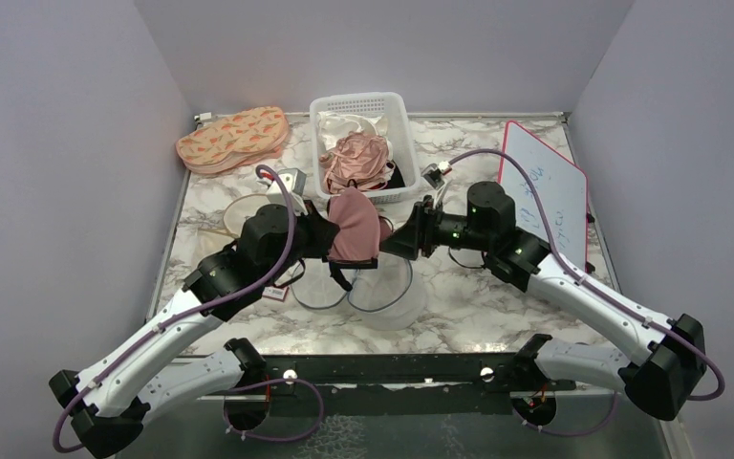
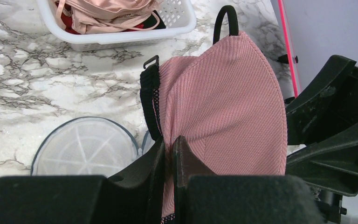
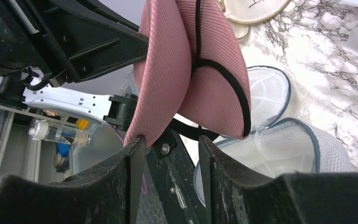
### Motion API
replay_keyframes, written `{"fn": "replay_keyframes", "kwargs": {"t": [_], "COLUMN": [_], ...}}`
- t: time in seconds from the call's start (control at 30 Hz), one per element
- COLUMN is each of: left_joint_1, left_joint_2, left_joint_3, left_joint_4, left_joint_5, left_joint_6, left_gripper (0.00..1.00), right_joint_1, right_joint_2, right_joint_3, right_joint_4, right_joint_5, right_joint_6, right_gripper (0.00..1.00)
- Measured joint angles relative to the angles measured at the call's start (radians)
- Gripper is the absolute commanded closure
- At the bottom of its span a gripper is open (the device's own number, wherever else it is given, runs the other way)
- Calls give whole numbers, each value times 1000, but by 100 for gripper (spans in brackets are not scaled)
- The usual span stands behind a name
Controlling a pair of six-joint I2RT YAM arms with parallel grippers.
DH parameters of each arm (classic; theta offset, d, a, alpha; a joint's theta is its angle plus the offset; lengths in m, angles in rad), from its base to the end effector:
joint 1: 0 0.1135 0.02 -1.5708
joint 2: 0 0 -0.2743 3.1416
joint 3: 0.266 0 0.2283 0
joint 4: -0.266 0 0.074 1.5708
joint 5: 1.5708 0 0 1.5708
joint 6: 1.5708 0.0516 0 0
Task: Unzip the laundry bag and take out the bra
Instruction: Pick up the bra from the laundry bag.
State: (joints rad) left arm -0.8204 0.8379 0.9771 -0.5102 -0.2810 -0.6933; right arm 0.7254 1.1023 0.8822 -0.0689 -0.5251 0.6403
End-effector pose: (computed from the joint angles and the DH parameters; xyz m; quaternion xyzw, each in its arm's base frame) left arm 0.1206 -0.1083 0.3626 -0.0270 0.8206 -0.2998 0.4858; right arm 0.1609 0.1772 0.3349 -0.1880 0.7668 0.5258 0.3167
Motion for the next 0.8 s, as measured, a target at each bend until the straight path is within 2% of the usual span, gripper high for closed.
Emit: {"fn": "replay_keyframes", "kwargs": {"t": [0.43, 0.8], "left_joint_1": [0, 0], "left_joint_2": [-42, -44], "left_joint_3": [-23, -23], "left_joint_4": [9, 9], "left_joint_5": [-26, -28], "left_joint_6": [-48, -61], "left_gripper": [100, 100], "right_joint_1": [0, 0], "right_joint_2": [-75, 14], "right_joint_3": [-24, -24], "right_joint_4": [52, 92], "right_joint_5": [14, -11], "right_joint_6": [64, 64], "right_gripper": [49, 53]}}
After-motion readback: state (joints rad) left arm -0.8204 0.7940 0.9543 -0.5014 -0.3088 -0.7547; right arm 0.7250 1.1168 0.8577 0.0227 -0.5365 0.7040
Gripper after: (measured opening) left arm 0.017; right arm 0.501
